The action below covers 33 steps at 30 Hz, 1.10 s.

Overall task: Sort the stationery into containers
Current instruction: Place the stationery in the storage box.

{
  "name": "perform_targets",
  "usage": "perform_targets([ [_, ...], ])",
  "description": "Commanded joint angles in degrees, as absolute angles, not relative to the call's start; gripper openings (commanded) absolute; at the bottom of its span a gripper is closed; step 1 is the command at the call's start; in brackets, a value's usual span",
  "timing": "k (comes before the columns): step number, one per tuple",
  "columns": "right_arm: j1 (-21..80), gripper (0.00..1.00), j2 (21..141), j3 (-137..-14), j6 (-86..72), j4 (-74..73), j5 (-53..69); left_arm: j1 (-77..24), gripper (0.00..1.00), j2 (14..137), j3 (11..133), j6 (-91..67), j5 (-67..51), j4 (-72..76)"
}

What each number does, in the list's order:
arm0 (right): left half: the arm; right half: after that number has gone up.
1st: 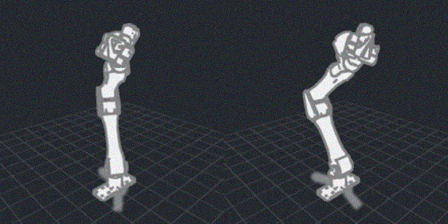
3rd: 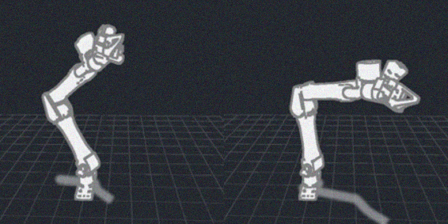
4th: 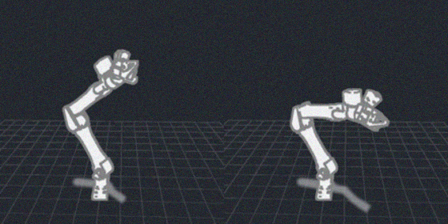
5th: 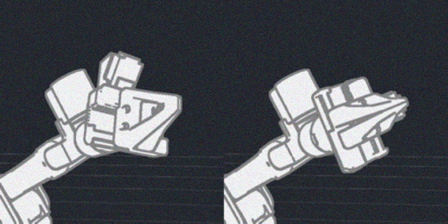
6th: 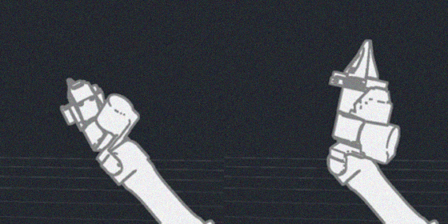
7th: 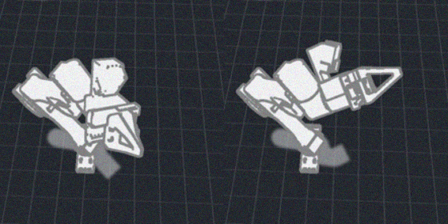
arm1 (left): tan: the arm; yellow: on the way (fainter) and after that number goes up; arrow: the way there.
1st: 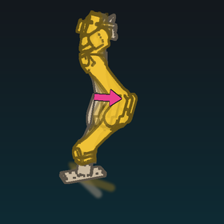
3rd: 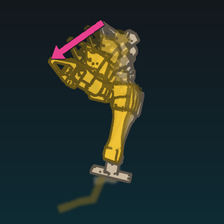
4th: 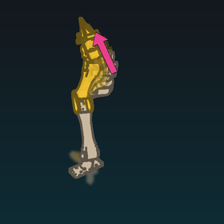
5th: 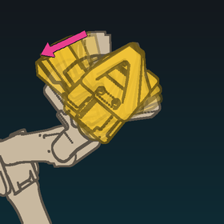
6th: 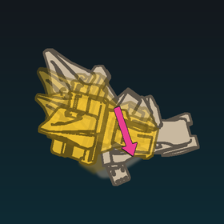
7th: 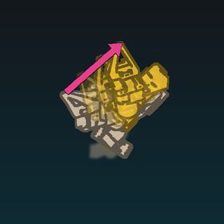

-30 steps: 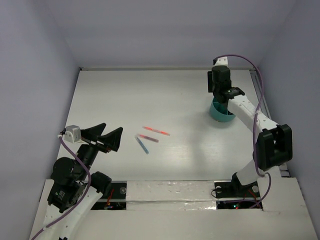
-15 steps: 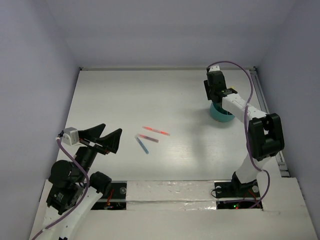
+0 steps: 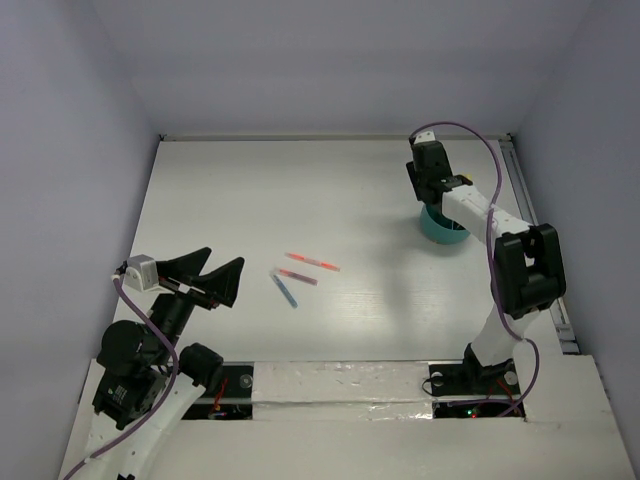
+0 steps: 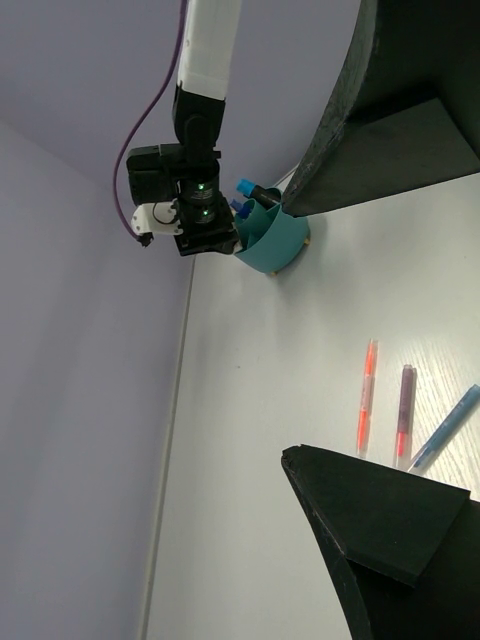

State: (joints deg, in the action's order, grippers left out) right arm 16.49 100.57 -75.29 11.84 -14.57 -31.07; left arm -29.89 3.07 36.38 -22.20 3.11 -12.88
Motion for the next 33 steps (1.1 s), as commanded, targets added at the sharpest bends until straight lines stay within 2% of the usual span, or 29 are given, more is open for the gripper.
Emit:
perform_targets([
  [1,16.17,0.55,100.37,-78.39,13.45,-16.52,-32.52,-30.15,0.99,2.37,37.35,-22.59,2.64,-10.02],
  [11,16.17,0.64,100.55,-79.45,13.01,-19.16,-33.49,-30.15,0.99,2.64,37.35,-22.5,2.72,-10.11],
  [16,16.17,0.76,100.02,-79.63,11.96,-19.69,-33.14,-30.15,0.99,2.55,37.27,-22.59,2.81,-10.11],
  [24,16.17,0.78,96.86,-80.24,8.44,-20.83,-29.1,-30.15,0.99,2.72,37.35,-22.59,2.81,-10.11],
  [29,22.48,0.69,92.55,-79.72,3.96,-21.53,-17.68,-30.15,0.99,3.78,37.18,-22.67,2.99,-10.11],
  [33,30.57,0.49,91.84,-76.65,0.54,-20.13,-9.07,-30.15,0.99,6.06,37.0,-23.81,4.47,-10.54],
])
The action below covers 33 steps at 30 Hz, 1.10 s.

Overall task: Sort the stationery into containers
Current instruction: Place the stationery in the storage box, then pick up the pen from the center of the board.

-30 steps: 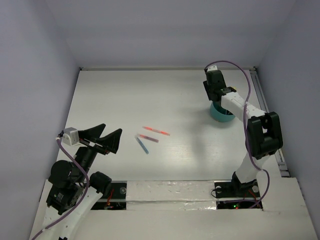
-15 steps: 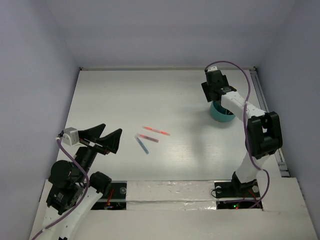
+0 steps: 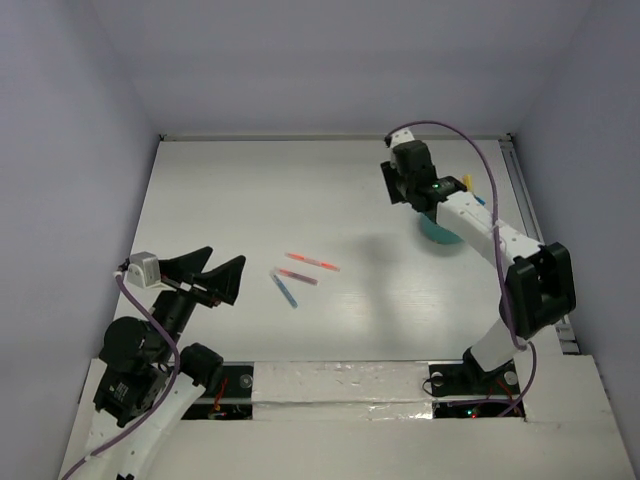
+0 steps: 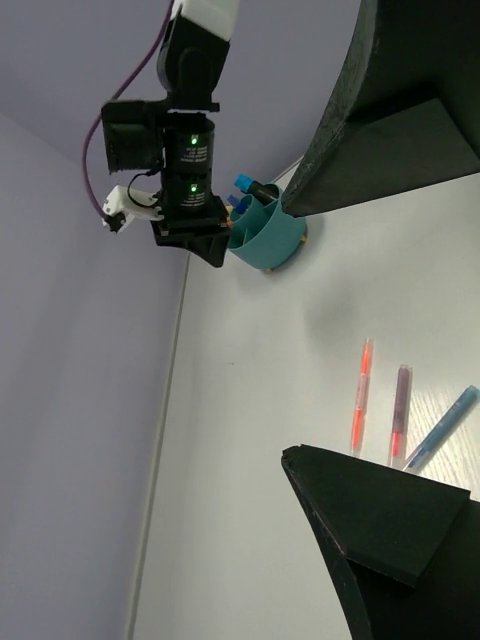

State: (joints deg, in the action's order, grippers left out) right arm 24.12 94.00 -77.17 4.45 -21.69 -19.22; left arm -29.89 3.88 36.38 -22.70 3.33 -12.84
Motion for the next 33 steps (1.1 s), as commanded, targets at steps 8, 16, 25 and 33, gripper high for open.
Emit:
perform_targets([
  [8,44.37,0.32,100.01,-80.14,-2.99,-18.54,4.22,-28.39,0.99,9.23,37.53,-23.64,5.18,-11.25],
  [16,50.45,0.57,115.82,-93.86,-0.7,-26.18,1.58,-28.39,0.99,9.05,38.23,-22.24,6.86,-10.99],
  [25,52.47,0.55,125.24,-103.0,2.72,-30.5,0.35,-27.86,0.99,9.93,38.06,-21.97,5.8,-10.9],
  [33,52.47,0.42,132.01,-108.28,5.71,-31.9,-3.43,-26.72,0.99,9.58,37.62,-22.24,4.13,-10.72],
])
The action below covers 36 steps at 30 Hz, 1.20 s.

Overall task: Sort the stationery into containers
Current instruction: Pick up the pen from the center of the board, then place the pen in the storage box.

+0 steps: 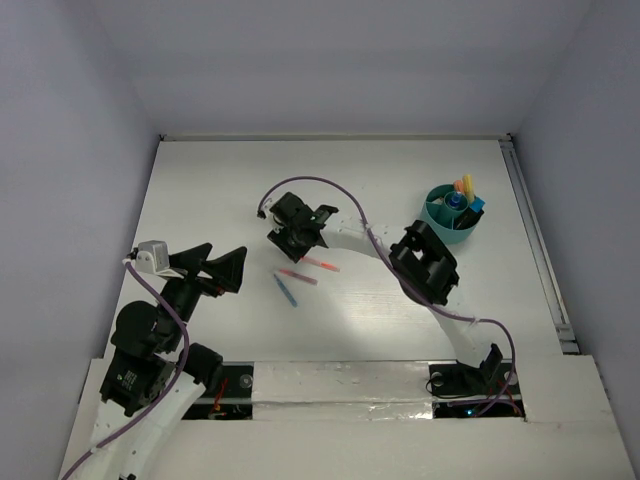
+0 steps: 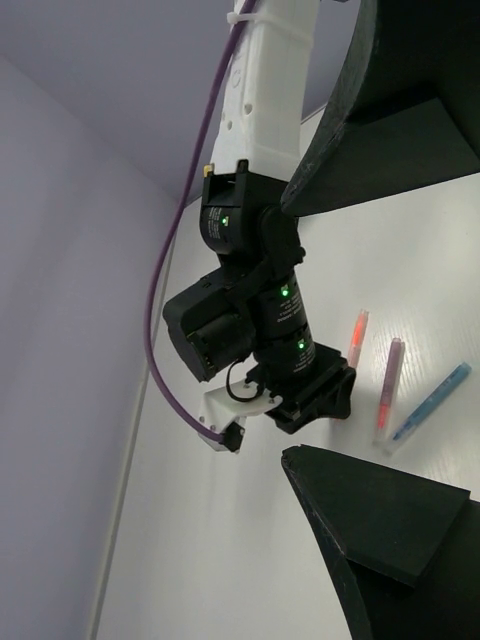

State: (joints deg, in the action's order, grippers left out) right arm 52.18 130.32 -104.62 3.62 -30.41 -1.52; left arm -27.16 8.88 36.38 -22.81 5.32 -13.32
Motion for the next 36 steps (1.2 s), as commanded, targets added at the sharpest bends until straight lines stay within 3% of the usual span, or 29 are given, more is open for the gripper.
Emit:
perform_targets([
  [1,52.47,0.38,133.4,-108.89,5.8,-32.25,-3.6,-26.72,0.99,9.49,37.7,-22.24,4.13,-10.64],
  [3,52.47,0.33,134.21,-109.86,6.06,-32.52,-3.78,-26.72,0.99,9.23,37.7,-22.32,4.22,-10.63],
  [7,52.47,0.06,134.56,-109.25,6.85,-32.43,-5.27,-26.72,0.99,9.05,37.7,-22.41,4.04,-10.64],
  [10,49.84,0.0,131.15,-104.26,7.38,-29.81,-7.64,-26.72,0.99,8.88,37.62,-22.33,3.87,-10.63],
  [18,46.24,0.0,118.32,-93.53,7.82,-20.77,-12.65,-26.72,0.99,8.61,37.62,-22.32,3.69,-10.46],
  [23,42.55,0.0,104.17,-83.62,5.54,-12.15,-18.71,-26.72,0.99,8.61,37.62,-22.33,3.69,-10.55],
  [30,34.73,0.0,83.97,-65.07,2.63,10.85,-30.56,-26.72,0.99,8.17,37.53,-22.5,3.69,-10.63],
  [36,29.37,0.0,78.58,-57.31,7.38,25.11,-38.05,-26.72,0.99,7.74,37.62,-22.59,3.78,-10.72],
])
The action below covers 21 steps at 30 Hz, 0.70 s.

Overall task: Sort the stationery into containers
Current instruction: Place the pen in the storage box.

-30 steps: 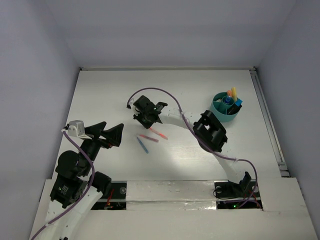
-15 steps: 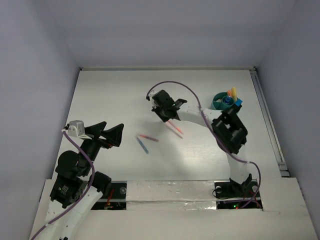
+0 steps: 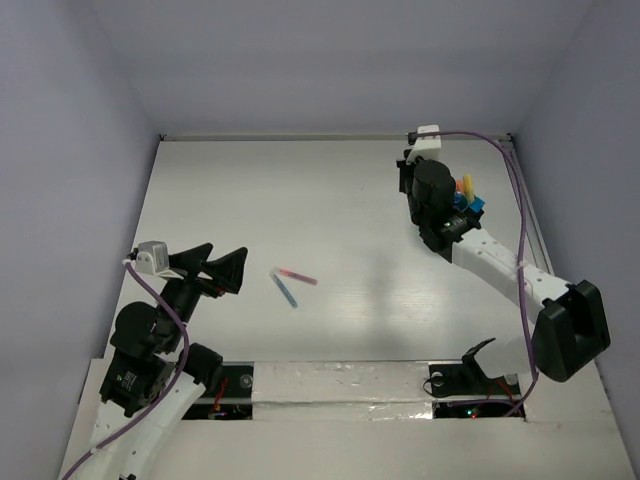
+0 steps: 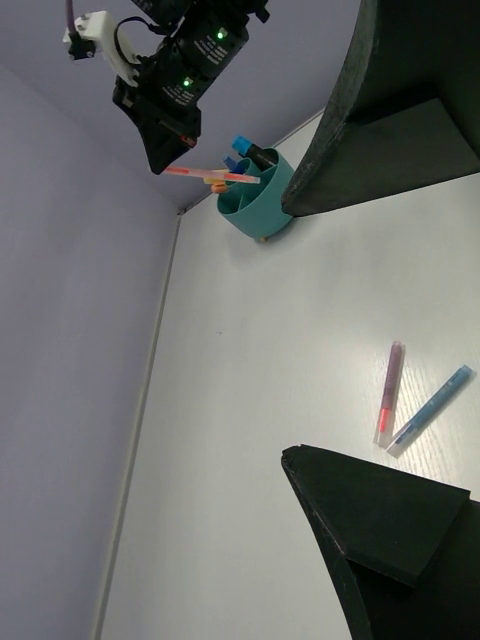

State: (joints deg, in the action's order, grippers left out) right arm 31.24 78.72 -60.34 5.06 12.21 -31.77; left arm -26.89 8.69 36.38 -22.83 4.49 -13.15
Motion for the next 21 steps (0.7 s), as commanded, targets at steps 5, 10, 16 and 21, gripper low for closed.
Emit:
perform_targets([
  [5,23.13,0.0,79.19,-50.64,8.35,35.76,-38.41,-26.72,0.99,7.56,37.53,-22.59,3.87,-10.81],
  [10,20.84,0.0,80.07,-49.13,11.86,41.92,-35.69,-26.72,0.99,7.65,37.62,-22.67,3.78,-10.9],
  [16,20.3,0.0,82.35,-48.96,13.89,43.15,-33.93,-26.72,0.99,7.82,37.62,-22.67,3.69,-10.72],
  [21,20.3,0.0,84.99,-44.75,13.63,48.67,-35.68,-26.72,0.99,7.82,37.62,-22.59,3.69,-10.72],
])
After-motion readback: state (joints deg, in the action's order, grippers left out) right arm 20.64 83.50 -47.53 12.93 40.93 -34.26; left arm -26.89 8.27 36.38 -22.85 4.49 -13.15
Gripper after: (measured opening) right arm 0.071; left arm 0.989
